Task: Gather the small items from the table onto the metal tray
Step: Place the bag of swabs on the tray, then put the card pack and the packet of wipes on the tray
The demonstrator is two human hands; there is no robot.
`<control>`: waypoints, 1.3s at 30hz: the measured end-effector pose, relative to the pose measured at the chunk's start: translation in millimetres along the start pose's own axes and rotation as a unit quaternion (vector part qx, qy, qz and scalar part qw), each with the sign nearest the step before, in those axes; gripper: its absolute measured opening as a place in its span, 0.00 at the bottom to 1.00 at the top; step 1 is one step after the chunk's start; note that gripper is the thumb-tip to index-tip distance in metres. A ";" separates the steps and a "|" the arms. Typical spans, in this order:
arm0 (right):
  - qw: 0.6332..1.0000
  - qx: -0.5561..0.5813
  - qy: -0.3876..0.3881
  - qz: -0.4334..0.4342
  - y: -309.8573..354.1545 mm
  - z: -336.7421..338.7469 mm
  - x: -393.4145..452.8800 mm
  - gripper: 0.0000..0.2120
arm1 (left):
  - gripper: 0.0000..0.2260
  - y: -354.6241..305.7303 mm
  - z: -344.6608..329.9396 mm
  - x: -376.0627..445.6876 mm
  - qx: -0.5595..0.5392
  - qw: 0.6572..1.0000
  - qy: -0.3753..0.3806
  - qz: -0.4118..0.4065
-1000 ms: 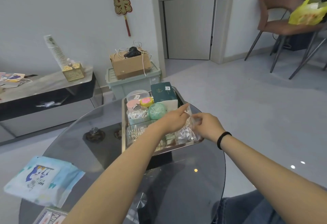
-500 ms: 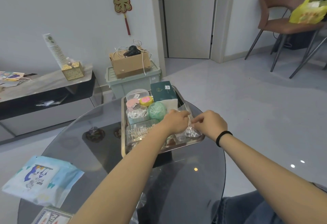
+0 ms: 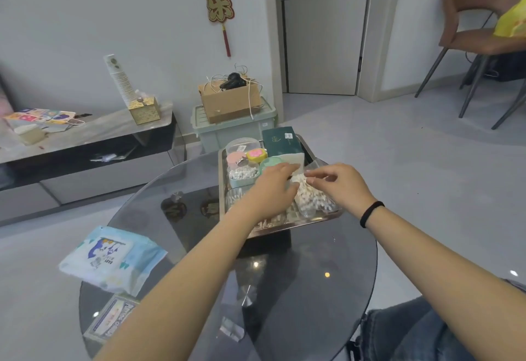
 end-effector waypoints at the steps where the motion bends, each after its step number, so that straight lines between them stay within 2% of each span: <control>1: 0.999 0.031 0.028 0.009 10.3 -6.0 -3.3 0.07 | 0.22 3.0 6.9 -10.9 -0.001 1.000 -0.012 0.003; 11: 0.973 0.079 0.198 0.092 77.9 -104.4 -47.3 0.07 | 0.16 69.6 47.4 -136.7 0.074 0.987 -0.085 0.118; 14: 0.967 0.065 0.220 0.108 85.8 -129.7 -54.6 0.06 | 0.15 89.9 47.4 -162.6 0.095 0.981 -0.068 0.153; 18: 0.952 0.024 0.277 0.129 92.1 -163.2 -64.9 0.07 | 0.18 114.6 44.1 -188.2 0.117 0.975 -0.021 0.189; 25: 0.928 -0.020 0.352 0.122 89.9 -204.8 -78.0 0.12 | 0.28 147.4 45.9 -228.0 0.191 0.947 -0.012 0.259; 34: 0.918 -0.017 0.383 0.097 84.8 -216.3 -89.8 0.13 | 0.31 157.1 41.7 -244.8 0.144 0.952 0.001 0.270; 39: 0.904 -0.008 0.422 0.069 82.6 -218.9 -97.1 0.11 | 0.33 151.5 39.1 -242.3 0.108 0.968 -0.013 0.227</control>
Point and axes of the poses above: each hand's wrist, its own x-axis towards the middle knuckle, its own z-axis out of the back of the hand, y = z × x, the point moved 5 cm from there along x, towards the middle knuckle, and after that the axes turned 2 degrees about x, right-handed, at the moved point
